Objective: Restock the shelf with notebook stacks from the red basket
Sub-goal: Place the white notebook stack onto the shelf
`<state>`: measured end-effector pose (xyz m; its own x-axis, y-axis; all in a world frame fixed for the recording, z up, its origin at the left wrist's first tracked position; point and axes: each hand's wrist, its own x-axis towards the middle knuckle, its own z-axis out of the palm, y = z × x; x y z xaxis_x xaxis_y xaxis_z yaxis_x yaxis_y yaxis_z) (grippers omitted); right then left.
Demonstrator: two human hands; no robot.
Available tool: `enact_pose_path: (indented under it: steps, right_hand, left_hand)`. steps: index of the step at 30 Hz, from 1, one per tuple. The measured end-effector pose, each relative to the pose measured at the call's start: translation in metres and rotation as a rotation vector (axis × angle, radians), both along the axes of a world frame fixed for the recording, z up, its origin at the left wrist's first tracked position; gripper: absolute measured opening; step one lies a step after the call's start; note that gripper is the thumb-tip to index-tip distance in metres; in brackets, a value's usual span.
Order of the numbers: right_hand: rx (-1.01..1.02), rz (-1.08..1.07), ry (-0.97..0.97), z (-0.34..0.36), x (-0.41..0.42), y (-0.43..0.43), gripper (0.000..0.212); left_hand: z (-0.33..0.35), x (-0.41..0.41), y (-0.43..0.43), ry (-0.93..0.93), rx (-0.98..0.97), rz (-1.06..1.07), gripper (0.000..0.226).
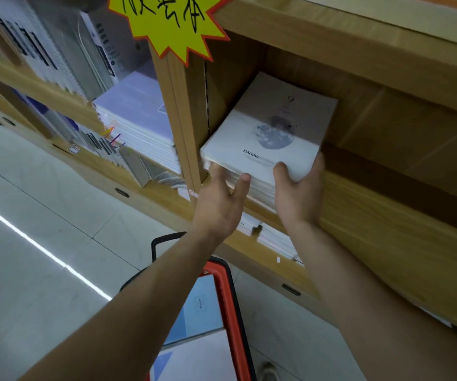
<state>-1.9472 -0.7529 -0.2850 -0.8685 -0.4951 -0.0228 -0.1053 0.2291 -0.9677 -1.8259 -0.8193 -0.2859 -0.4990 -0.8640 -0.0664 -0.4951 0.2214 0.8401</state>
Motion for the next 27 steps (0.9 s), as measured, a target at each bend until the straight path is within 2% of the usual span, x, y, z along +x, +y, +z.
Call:
enact_pose_path:
  steps: [6,9,12,14,16,18,20,22,27]
  right_hand:
    - [0.101,-0.077,0.087,-0.002,-0.013,-0.027,0.069]
    - [0.185,-0.066,0.076,0.002,-0.016,-0.031,0.069]
    - [0.281,-0.015,0.046,0.012,-0.018,-0.02,0.078]
    - [0.44,0.024,0.28,0.018,-0.013,-0.005,0.082]
    - [0.561,0.082,0.677,0.023,-0.004,0.008,0.075]
    - [0.614,0.229,0.952,0.027,-0.002,0.005,0.066]
    - [0.699,0.394,1.027,0.026,-0.004,-0.01,0.07]
    - [0.783,0.468,1.068,0.022,-0.008,-0.025,0.076]
    - [0.81,0.432,1.162,0.014,-0.015,-0.039,0.072]
  left_hand:
    - [0.001,-0.027,-0.021,-0.179,-0.107,0.034,0.06]
    - [0.001,-0.03,-0.022,-0.167,-0.105,0.071,0.055]
    - [0.003,-0.008,-0.02,-0.119,-0.076,0.008,0.053]
    - [0.004,0.018,-0.02,-0.108,-0.019,-0.05,0.061]
    - [0.0,0.039,-0.024,-0.18,-0.03,-0.092,0.061]
    - [-0.006,0.048,-0.027,-0.239,-0.055,-0.111,0.061]
    - [-0.013,0.049,-0.028,-0.259,-0.082,-0.14,0.065]
    - [-0.025,0.045,-0.025,-0.237,-0.083,-0.17,0.069]
    - [-0.05,0.032,-0.016,-0.148,-0.099,-0.078,0.069]
